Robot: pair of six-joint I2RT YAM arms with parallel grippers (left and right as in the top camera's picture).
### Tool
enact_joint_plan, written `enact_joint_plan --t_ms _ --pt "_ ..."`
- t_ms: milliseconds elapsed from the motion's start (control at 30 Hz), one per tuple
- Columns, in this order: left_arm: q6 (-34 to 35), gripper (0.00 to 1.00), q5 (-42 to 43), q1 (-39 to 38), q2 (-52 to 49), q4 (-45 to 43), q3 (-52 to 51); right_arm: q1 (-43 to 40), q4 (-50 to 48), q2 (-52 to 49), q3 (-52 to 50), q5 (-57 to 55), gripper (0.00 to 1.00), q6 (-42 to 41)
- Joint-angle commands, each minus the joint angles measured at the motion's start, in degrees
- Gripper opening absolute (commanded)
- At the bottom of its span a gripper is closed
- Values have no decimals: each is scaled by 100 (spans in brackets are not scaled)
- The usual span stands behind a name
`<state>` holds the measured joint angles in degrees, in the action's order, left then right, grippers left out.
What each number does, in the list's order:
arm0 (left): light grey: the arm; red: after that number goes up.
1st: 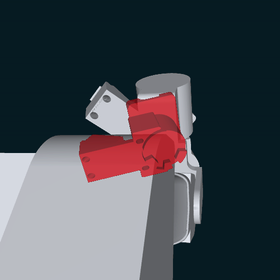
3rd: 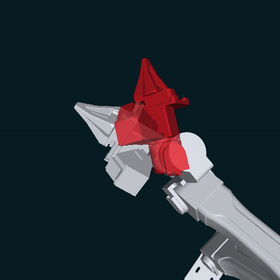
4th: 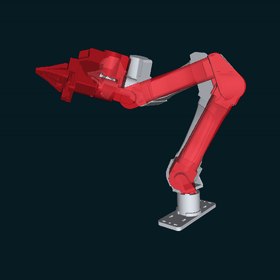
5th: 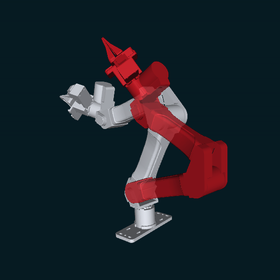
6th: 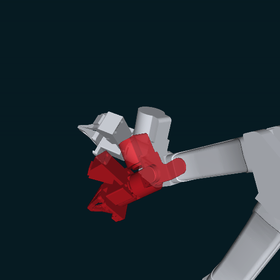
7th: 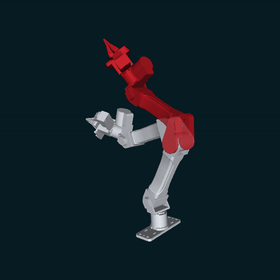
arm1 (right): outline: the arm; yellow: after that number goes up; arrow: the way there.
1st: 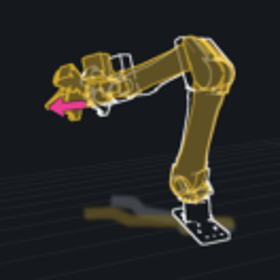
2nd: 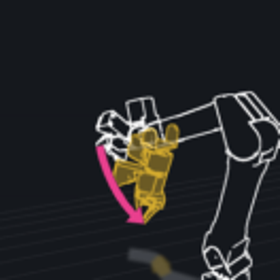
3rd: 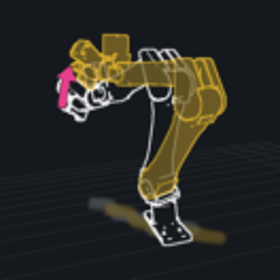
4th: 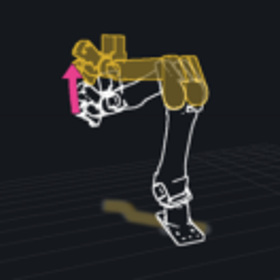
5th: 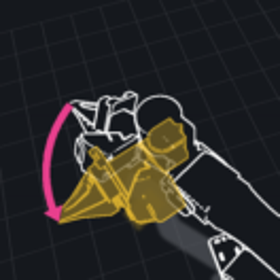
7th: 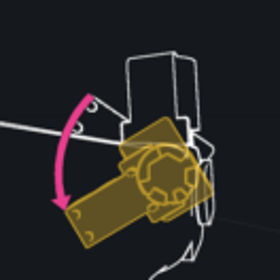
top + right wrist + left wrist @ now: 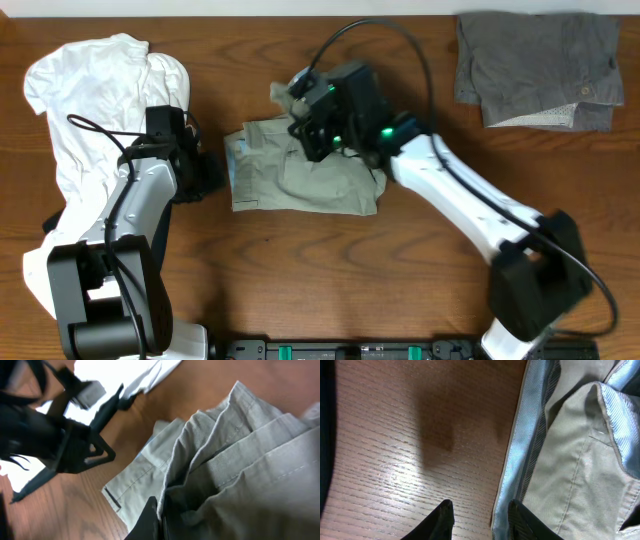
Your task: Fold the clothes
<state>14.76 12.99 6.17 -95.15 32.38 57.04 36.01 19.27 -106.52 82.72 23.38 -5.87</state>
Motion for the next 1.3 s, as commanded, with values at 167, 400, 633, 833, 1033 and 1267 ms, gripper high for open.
enact_joint_plan --t_ms 167,400,633,833,1033,1267 --pt "-55 38 11 24 -33 15 127 503 -459 -612 81 304 1 -337" --pt "-55 38 11 22 -33 15 127 780 -1161 -634 92 254 1 -588" --pt "-55 38 9 11 -33 13 127 1119 -1843 -903 92 -546 6 -1047" --pt "-57 38 9 13 -33 15 127 1401 -2146 -1073 92 -699 87 -1139" --pt "-61 38 -13 20 -33 -33 127 1123 -1956 -669 92 -688 99 -1130" --pt "-81 37 -13 144 -4 59 337 463 -1121 -28 92 -688 99 -1126"
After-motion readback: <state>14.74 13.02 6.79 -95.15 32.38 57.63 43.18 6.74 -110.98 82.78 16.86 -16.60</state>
